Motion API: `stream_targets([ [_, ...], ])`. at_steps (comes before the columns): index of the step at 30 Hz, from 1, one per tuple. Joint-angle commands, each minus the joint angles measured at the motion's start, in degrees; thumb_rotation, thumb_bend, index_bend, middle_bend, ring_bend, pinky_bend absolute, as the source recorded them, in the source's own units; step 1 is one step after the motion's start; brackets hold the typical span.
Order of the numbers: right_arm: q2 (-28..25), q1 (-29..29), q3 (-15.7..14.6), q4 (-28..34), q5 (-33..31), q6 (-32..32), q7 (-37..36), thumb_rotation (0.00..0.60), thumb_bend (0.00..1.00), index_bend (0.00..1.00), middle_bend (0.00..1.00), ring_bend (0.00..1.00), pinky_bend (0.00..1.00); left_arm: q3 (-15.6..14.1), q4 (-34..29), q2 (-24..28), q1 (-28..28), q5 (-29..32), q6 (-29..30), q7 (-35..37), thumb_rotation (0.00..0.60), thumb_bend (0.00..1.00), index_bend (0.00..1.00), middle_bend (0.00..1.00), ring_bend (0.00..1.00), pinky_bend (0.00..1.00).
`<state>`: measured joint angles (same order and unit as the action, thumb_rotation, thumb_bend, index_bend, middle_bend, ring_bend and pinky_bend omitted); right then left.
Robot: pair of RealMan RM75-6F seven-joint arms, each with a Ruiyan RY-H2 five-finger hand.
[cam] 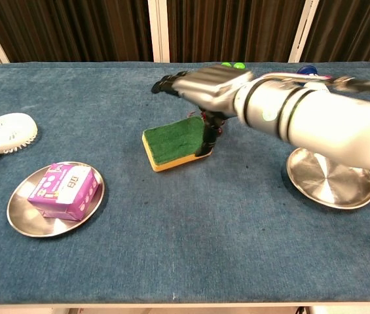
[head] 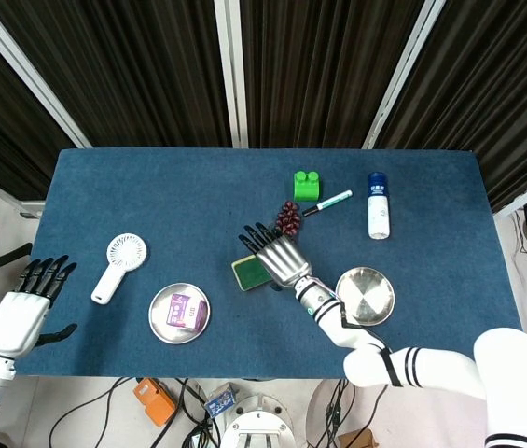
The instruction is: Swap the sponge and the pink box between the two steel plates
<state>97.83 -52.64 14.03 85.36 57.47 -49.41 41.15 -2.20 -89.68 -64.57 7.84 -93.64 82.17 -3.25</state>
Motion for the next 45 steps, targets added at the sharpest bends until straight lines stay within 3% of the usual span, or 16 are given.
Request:
stream_targets([
  [1,-8.69,5.1,-3.74,9.57,4.69,-5.1,-2.98,0.6,0.2,0.0,0.0,0.0,0.21,-0.81,-0.25,-0.05,0.78,-1.06,-1.36,0.52,0.6,0.11,0.02,0.0,0.0,0.0],
  [7,-23.02,17.12,-13.24,18.48,20.31,-19.47,-9.53,0.6,0.2,0.0,0.0,0.0,0.1,-2.22,0.17,-1.55,3.22,-5.2,-3.42,4.36,0.6,0.12,0.02,0.0,0.0,0.0],
  [12,-29.89,27.25,-20.78,15.89,29.46,-30.58,-17.76,0.6,0.2,0.0,0.0,0.0,0.06,-1.83,2.01,-6.67,4.33,-7.87,-1.9,6.64,0.6,0.12,0.05,0.04,0.02,0.0],
  [15,-31.19,31.38,-22.84,12.71,31.18,-34.14,-23.08,0.6,0.2,0.0,0.0,0.0,0.06,-2.28,-0.03,-8.67,4.79,-8.25,-2.76,6.28,0.6,0.12,0.06,0.08,0.05,0.0],
  [19,-32.21,34.63,-23.51,9.55,31.85,-36.32,-29.58,0.6,0.2,0.0,0.0,0.0,0.06,-2.51,-4.9,-9.11,6.57,-6.6,-8.0,1.36,0.6,0.12,0.06,0.09,0.06,0.0],
  [27,-32.63,38.23,-22.43,5.33,33.22,-38.71,-38.63,0.6,0.2,0.0,0.0,0.0,0.06,1.13,-8.14,-13.75,10.52,4.73,-19.17,-13.47,0.6,0.16,0.1,0.09,0.06,0.0],
  [32,-33.43,38.45,-21.87,4.77,33.49,-36.87,-40.54,0.6,0.2,0.0,0.0,0.0,0.06,2.18,-9.09,-15.38,11.53,9.08,-20.9,-18.28,0.6,0.19,0.13,0.09,0.06,0.0],
  [42,-34.15,39.63,-19.79,4.82,33.47,-36.06,-41.41,0.6,0.2,0.0,0.0,0.0,0.06,2.34,-8.1,-18.41,13.25,13.84,-23.25,-19.88,0.6,0.2,0.19,0.14,0.09,0.0],
  [45,-34.21,39.93,-19.41,4.8,33.57,-35.68,-41.3,0.6,0.2,0.0,0.0,0.0,0.06,2.55,-7.35,-19.66,13.3,13.93,-22.22,-19.89,0.6,0.2,0.26,0.23,0.16,0.03],
])
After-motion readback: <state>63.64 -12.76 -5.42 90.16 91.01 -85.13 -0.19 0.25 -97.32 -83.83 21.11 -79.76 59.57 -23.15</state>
